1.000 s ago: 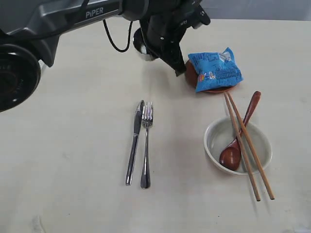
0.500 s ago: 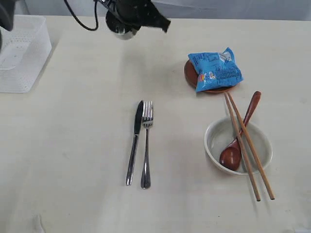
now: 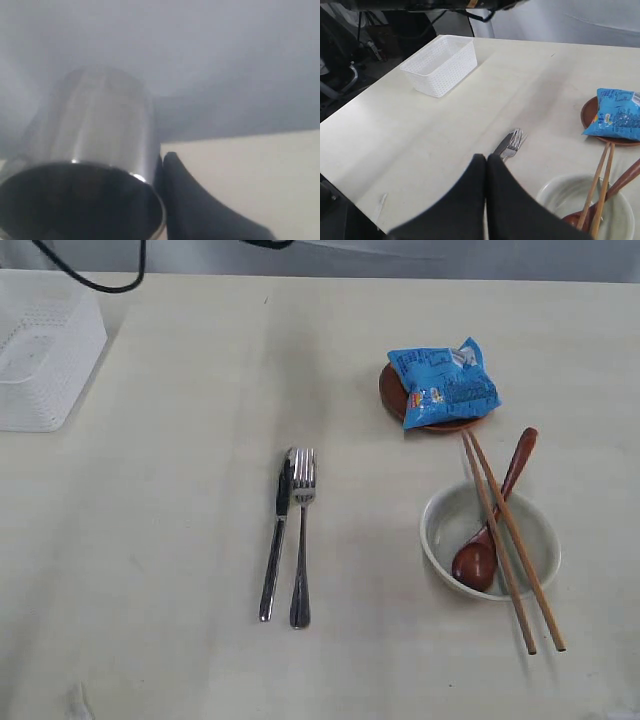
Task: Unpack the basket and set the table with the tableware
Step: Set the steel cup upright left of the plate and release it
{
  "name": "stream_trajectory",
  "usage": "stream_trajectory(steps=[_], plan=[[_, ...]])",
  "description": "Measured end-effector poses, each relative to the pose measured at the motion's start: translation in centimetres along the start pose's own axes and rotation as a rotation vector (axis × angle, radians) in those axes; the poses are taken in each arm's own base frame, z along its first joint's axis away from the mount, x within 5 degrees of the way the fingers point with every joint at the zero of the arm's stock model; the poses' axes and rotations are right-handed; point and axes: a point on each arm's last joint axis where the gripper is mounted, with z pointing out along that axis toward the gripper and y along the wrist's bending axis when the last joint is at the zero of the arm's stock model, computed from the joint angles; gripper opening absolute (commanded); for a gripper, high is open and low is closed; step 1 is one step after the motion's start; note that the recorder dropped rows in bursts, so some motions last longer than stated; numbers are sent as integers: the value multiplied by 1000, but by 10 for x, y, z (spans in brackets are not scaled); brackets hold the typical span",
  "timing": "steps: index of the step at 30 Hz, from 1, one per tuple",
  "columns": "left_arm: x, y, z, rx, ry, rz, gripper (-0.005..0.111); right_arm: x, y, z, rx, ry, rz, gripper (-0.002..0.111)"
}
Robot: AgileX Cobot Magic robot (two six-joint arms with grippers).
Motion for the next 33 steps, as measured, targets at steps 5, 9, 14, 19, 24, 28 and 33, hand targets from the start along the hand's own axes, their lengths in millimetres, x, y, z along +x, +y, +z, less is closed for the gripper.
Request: stream_trajectory(steps=[5, 9, 14, 19, 24, 28, 33], plan=[[-12, 17, -7, 277, -16, -165, 0, 0, 0, 0, -1, 0, -2, 0], [2, 30, -2, 480, 113, -145, 0, 0, 0, 0, -1, 0, -2, 0], [27, 44, 3, 410, 158, -68, 0, 0, 2, 0, -24, 2, 15, 0], [31, 42, -8, -60, 38, 444, 0, 0, 3, 0, -38, 3, 25, 0], [10, 50, 2, -228, 563, 625, 0, -1, 3, 0, -38, -6, 24, 0], [4, 13, 9, 197, 833, 390, 0, -1, 4, 0, -40, -6, 25, 0], [66, -34, 32, 352, 995, 378, 0, 1, 4, 0, -43, 14, 28, 0]])
